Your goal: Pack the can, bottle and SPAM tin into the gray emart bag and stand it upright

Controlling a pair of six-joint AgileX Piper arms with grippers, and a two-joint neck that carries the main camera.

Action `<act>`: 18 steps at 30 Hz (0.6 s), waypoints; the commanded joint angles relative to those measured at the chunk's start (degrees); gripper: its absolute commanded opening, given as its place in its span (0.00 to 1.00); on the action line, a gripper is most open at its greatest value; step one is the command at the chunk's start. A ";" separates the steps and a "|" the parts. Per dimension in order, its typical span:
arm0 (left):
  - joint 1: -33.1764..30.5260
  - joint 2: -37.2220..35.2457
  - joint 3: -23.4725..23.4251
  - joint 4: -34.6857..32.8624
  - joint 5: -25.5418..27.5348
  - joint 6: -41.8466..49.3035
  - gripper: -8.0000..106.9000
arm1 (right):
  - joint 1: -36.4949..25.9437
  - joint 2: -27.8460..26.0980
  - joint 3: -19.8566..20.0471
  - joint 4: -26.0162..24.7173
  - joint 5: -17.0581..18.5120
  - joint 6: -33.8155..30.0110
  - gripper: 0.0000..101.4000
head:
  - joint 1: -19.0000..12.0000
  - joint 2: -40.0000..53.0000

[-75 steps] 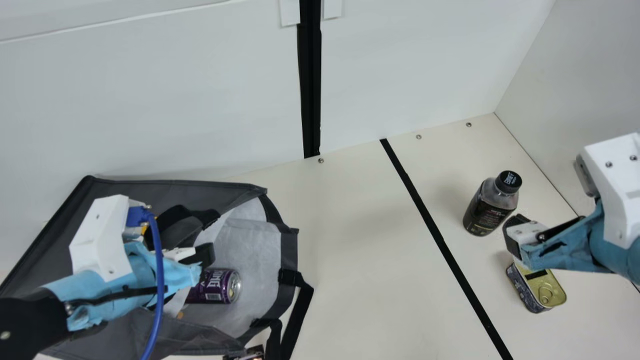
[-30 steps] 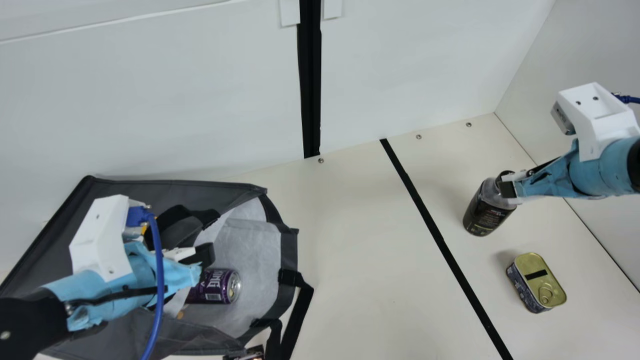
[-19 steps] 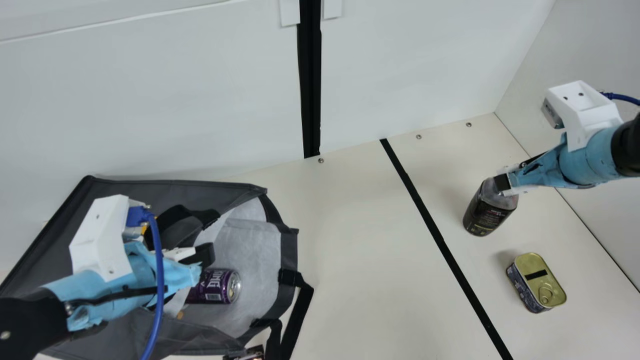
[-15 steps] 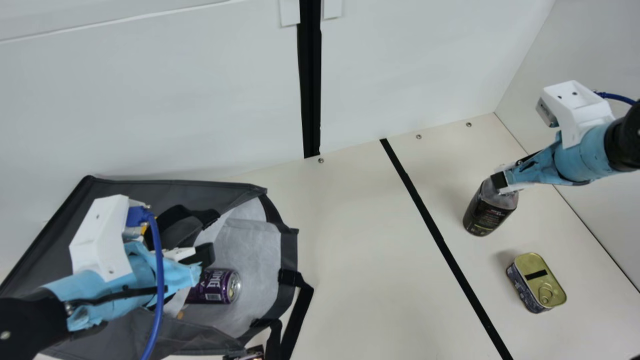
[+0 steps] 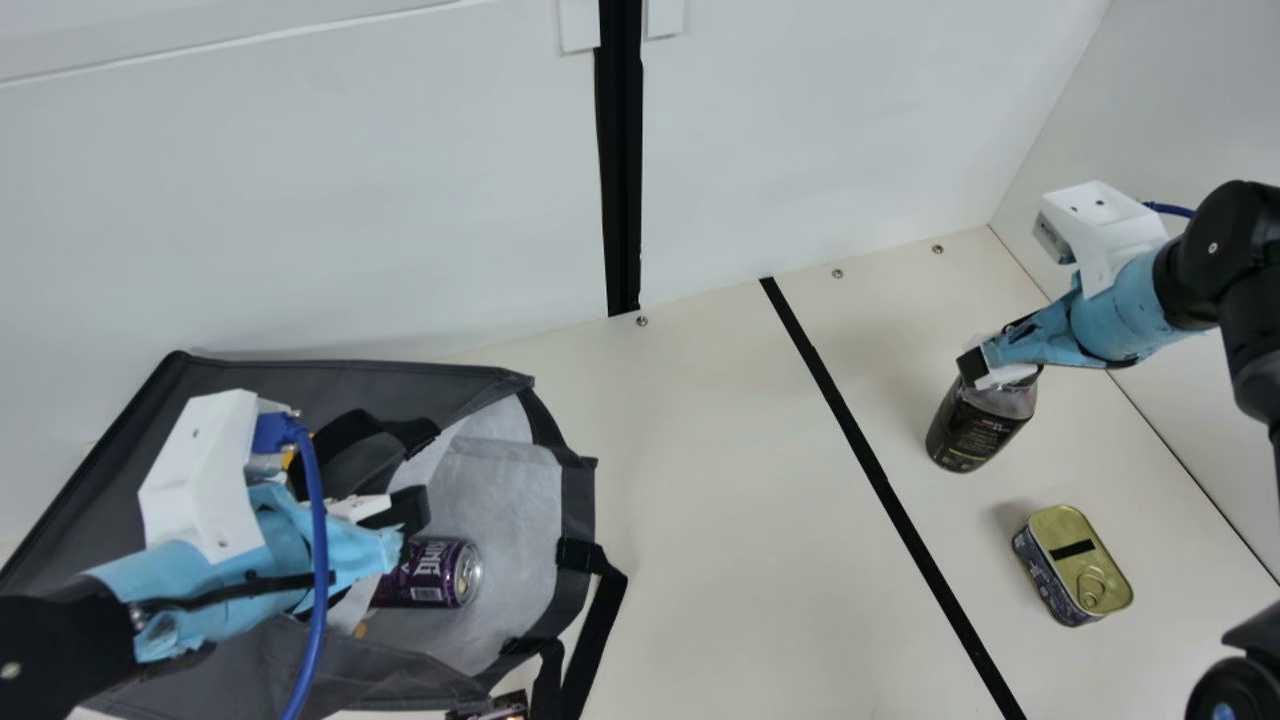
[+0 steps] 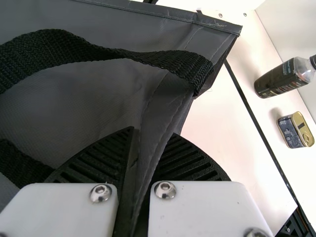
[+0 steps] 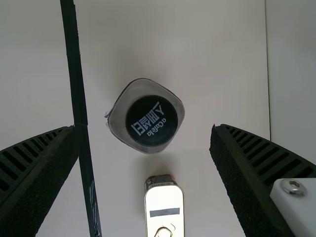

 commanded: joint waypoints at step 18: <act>0.00 0.00 0.00 0.00 0.00 0.00 0.00 | 0.38 5.45 -0.37 -0.43 -0.61 -0.27 0.87 | -1.30 -0.14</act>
